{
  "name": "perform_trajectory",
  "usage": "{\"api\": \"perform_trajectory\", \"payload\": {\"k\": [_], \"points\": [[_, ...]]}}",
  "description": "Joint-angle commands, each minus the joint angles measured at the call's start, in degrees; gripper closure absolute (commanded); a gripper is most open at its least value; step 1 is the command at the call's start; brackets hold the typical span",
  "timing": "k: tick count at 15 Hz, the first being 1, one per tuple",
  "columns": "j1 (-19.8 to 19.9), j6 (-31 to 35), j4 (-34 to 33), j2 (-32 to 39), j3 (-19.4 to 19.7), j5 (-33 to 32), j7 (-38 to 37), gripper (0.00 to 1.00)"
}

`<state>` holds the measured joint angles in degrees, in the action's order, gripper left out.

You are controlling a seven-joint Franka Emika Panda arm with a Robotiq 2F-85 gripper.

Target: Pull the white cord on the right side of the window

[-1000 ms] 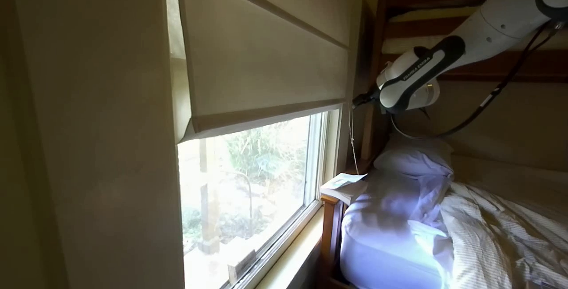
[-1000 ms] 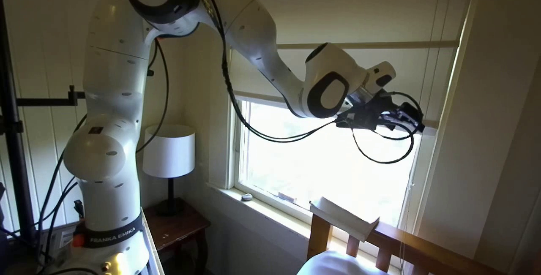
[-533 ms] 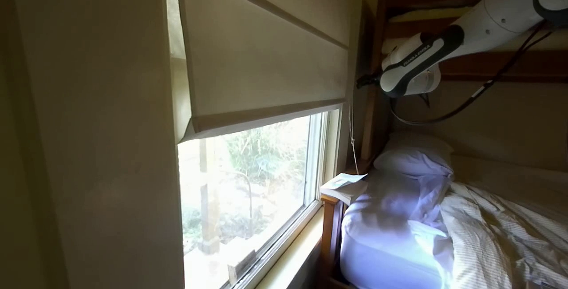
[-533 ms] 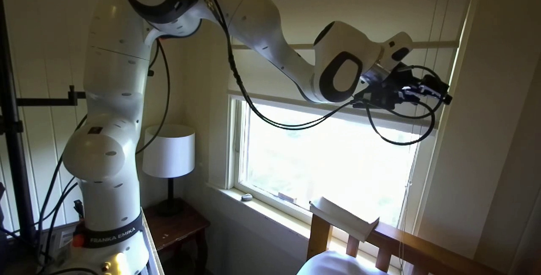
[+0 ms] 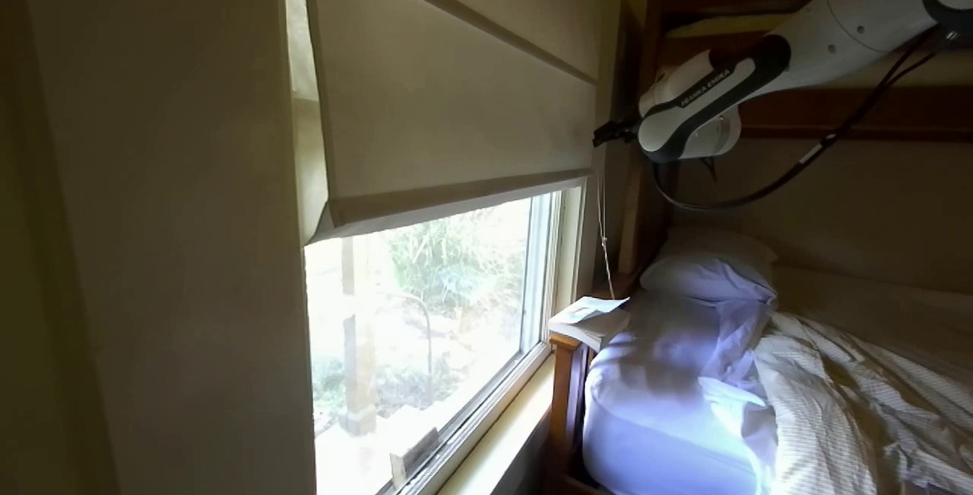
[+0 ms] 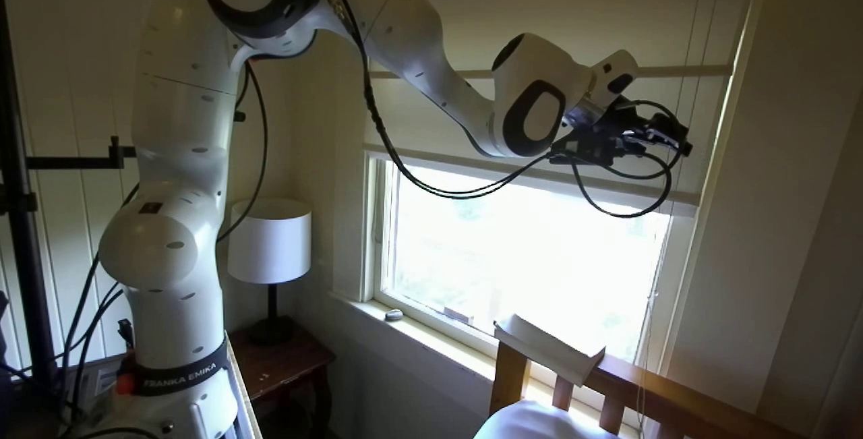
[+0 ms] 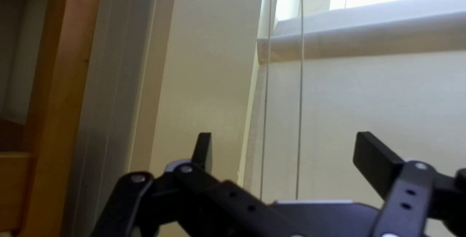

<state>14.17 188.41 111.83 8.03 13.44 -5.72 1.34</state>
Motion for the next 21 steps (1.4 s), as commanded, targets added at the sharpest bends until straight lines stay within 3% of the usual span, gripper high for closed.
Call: {"api": "perform_trajectory", "payload": {"k": [1, 8, 10, 11, 13, 21], "points": [[0.3, 1.1, -2.4, 0.7, -0.3, 2.3, 0.1, 0.0], [4.8, 1.1, -7.0, 3.5, -5.4, 1.2, -0.9, 0.0], [5.8, 1.2, -8.3, 4.6, -6.5, 1.2, -0.9, 0.13], [6.2, 1.6, -9.0, 5.3, -6.8, 1.1, -0.9, 0.29], [7.2, 1.4, -10.7, 6.5, -7.3, 1.3, -1.1, 0.38], [9.3, 1.5, -12.3, 7.3, -8.4, 0.9, -1.2, 0.96]]}}
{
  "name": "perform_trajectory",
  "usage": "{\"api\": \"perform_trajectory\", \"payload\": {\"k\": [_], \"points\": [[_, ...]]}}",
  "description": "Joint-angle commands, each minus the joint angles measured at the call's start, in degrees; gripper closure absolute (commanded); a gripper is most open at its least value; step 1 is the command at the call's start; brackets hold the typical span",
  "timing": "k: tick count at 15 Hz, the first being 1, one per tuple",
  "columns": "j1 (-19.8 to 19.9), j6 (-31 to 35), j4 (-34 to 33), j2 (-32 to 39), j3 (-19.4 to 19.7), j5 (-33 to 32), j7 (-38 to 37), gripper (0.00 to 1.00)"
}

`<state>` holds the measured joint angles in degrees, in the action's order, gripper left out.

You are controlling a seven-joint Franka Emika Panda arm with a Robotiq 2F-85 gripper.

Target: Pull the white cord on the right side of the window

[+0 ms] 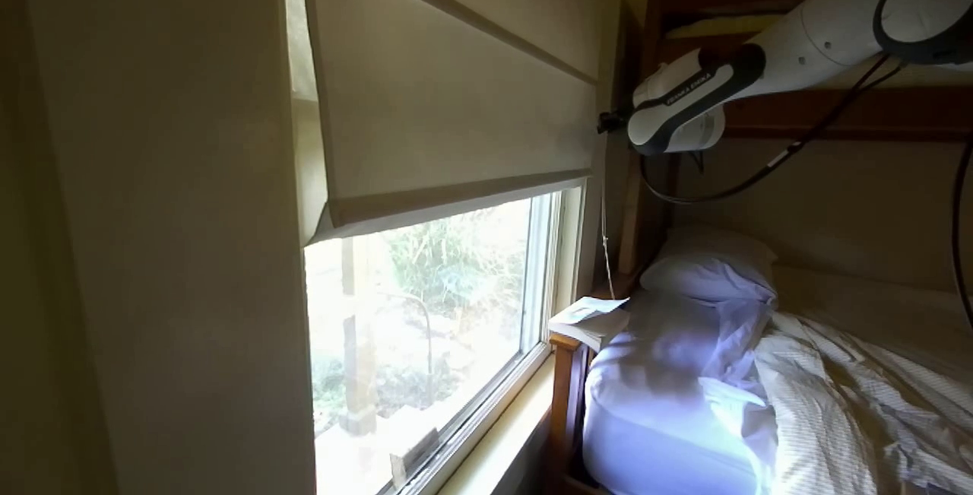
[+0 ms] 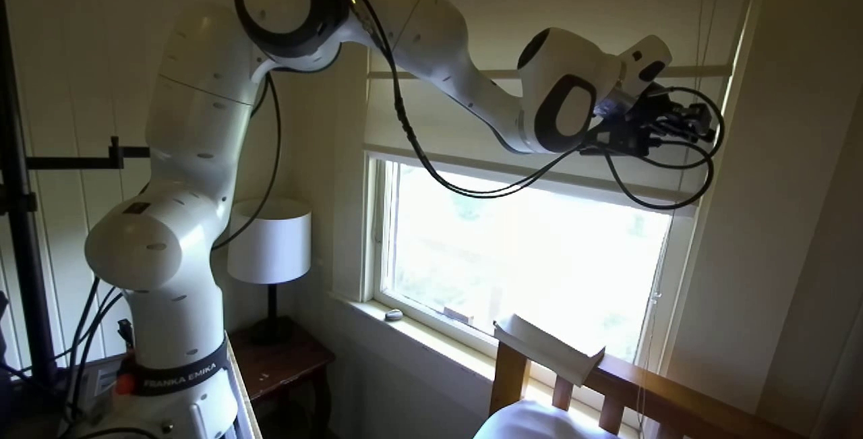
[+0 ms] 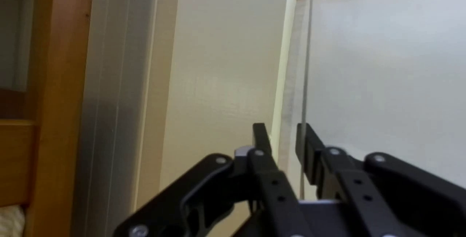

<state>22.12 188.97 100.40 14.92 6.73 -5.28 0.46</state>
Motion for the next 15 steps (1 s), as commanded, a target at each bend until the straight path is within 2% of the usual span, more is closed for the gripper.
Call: {"api": "perform_trajectory", "payload": {"k": [1, 2, 6, 8, 9, 10, 13, 15], "points": [[1.6, 1.1, -0.5, 0.2, -2.3, 0.4, -0.3, 0.99], [1.8, 1.1, -0.2, -0.1, -2.7, 0.3, -0.2, 1.0], [-0.4, 0.3, 2.5, -2.9, 0.0, 0.4, -0.5, 1.0], [2.5, -0.8, 3.9, -4.5, -3.8, 1.5, -1.8, 1.0], [5.8, -2.0, 5.0, -5.6, -7.8, 2.8, -3.5, 1.0], [8.0, -2.5, 5.9, -6.3, -10.2, 4.2, -4.9, 1.0], [11.5, -4.1, 8.4, -7.3, -11.4, 4.8, -4.1, 1.0], [14.2, -5.2, 9.9, -7.2, -13.7, 8.7, -6.5, 1.0]]}}
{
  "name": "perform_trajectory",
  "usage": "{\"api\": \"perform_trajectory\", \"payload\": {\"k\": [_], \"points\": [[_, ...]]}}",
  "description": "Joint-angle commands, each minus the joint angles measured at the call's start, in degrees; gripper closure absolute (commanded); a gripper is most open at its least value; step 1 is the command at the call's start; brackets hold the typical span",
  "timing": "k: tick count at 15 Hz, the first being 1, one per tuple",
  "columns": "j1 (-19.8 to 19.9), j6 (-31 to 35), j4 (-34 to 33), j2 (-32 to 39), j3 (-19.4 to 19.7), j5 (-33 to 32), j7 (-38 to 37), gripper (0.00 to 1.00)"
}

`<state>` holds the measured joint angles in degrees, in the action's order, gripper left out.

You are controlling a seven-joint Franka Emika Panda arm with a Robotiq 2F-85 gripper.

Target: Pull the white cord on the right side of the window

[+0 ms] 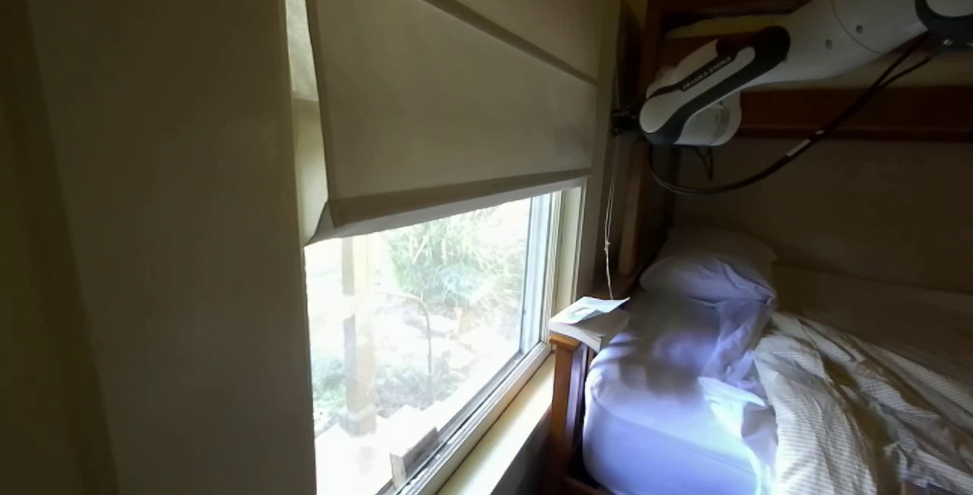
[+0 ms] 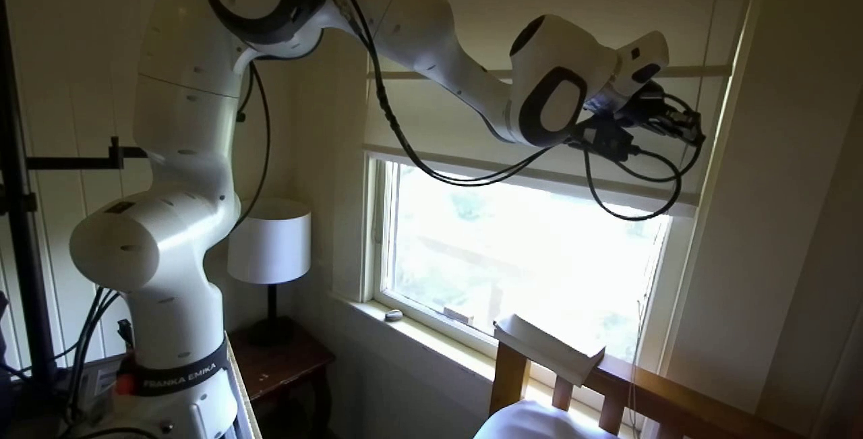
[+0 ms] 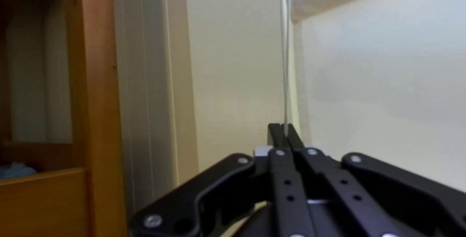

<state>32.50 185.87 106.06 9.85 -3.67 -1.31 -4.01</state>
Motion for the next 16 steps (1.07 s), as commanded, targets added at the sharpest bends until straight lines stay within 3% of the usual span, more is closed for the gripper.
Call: {"api": "perform_trajectory", "payload": {"k": [1, 4, 11, 14, 16], "points": [[4.9, -2.2, 4.5, -2.2, -4.2, 6.3, -2.8, 1.0], [8.2, -2.5, 4.1, -2.6, -8.8, 11.9, -4.4, 1.0], [19.4, -11.2, 0.7, -1.5, -25.4, 31.6, 1.3, 1.0], [23.1, -14.6, 3.0, -1.7, -25.8, 37.6, 4.7, 1.0], [23.9, -14.5, 4.7, -2.0, -24.0, 36.8, 4.1, 1.0]]}}
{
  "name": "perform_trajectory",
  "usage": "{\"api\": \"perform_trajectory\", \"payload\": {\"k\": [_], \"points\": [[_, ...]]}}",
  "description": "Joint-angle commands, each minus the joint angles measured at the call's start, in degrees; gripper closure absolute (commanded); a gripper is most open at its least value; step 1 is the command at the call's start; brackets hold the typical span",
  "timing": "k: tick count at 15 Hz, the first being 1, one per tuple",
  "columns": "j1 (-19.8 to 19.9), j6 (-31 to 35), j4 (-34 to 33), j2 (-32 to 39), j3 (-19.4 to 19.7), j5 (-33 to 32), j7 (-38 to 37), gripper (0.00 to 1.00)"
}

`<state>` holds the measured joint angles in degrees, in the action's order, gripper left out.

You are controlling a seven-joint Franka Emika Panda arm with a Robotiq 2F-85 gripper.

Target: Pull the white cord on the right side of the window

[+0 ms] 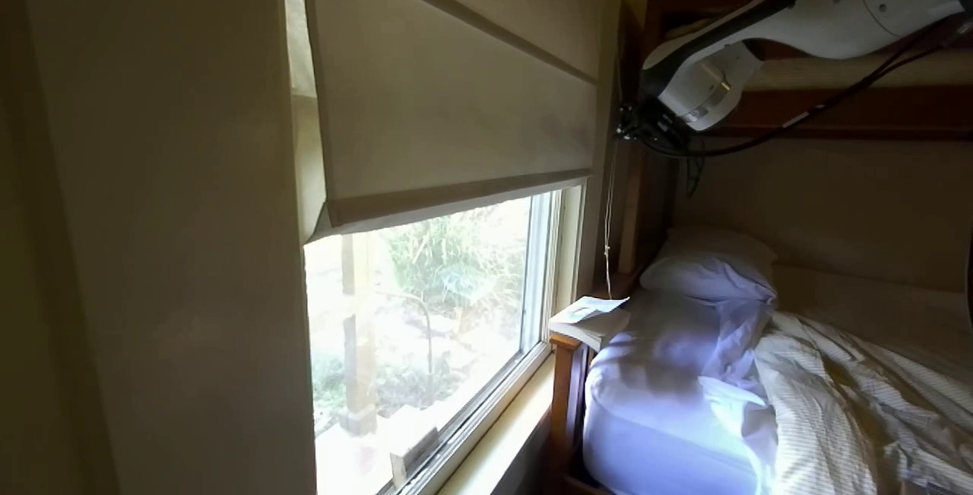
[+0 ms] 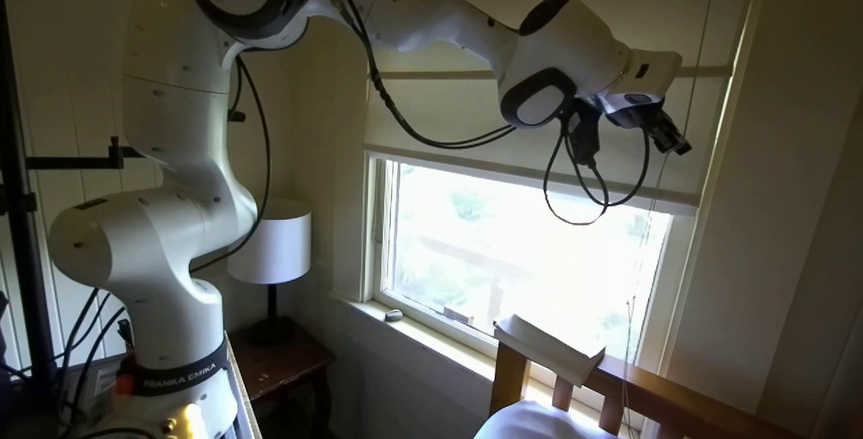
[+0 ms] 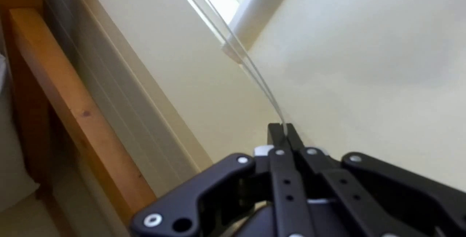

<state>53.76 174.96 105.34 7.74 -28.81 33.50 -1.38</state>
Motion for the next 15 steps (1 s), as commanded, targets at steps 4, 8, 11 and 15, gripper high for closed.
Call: {"api": "perform_trajectory", "payload": {"k": [4, 8, 11, 15], "points": [[4.7, -3.6, 6.9, 1.0, 1.9, 0.8, 1.3, 1.0], [5.5, -4.0, 8.1, 2.5, 1.7, 0.8, 2.1, 1.0], [4.3, -1.8, 3.8, 1.5, 1.2, 0.1, 0.8, 0.98], [4.4, -1.6, 3.2, 1.9, 0.8, 0.4, 1.1, 1.0]]}}
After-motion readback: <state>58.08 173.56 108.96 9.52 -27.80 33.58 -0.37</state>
